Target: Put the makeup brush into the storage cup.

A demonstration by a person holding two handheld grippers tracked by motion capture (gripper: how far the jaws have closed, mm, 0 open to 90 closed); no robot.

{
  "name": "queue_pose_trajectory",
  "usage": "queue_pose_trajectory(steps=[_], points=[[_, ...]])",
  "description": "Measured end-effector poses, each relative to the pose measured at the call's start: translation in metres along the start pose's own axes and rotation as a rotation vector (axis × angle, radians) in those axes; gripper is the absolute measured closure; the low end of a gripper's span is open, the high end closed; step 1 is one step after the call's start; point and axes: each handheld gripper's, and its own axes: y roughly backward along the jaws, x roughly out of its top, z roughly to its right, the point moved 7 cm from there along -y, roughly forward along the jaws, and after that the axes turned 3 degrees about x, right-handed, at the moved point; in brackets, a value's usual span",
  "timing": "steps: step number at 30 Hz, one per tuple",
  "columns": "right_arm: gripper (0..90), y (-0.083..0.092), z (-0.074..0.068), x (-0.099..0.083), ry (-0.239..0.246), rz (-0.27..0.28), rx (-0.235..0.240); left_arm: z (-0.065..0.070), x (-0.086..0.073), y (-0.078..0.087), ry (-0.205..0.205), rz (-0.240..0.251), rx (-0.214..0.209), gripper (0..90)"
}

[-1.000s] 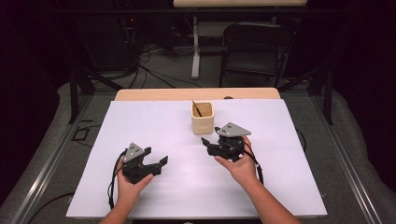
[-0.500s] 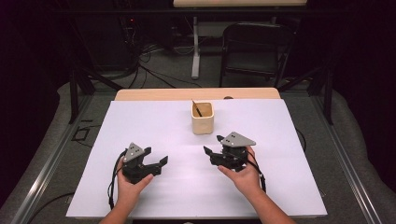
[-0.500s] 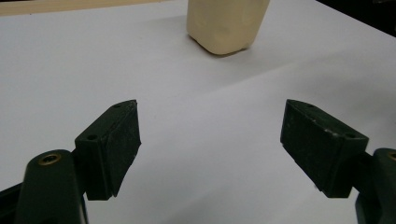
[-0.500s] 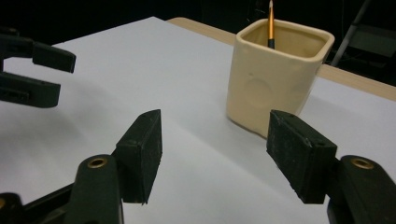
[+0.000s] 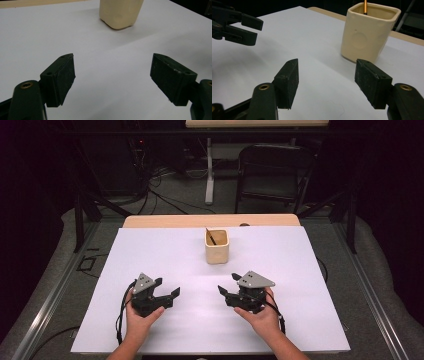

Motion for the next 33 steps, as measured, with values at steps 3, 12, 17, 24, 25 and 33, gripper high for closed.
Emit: queue_pose_trajectory(steps=[3,12,17,24,25,33], points=[[35.7,-0.001,-0.001,-0.003,-0.007,0.000,0.004,0.000,0.000,0.000,-0.001,0.000,0.000,20.0],[35.7,-0.004,-0.006,-0.011,0.004,-0.007,0.013,0.000,0.000,0.000,-0.001,0.001,0.001,20.0],[35.8,-0.007,-0.009,-0.016,0.002,-0.018,0.023,0.000,0.000,0.000,-0.001,0.001,-0.001,20.0],[35.8,-0.010,-0.015,-0.020,0.009,-0.017,0.040,0.000,0.000,0.000,0.000,0.000,-0.001,20.0],[35.8,-0.011,-0.016,-0.020,0.016,-0.021,0.041,0.000,0.000,0.000,0.000,0.000,-0.001,20.0],[36.0,-0.012,-0.020,-0.023,0.026,-0.032,0.053,0.000,0.000,0.000,0.003,0.001,-0.001,20.0]])
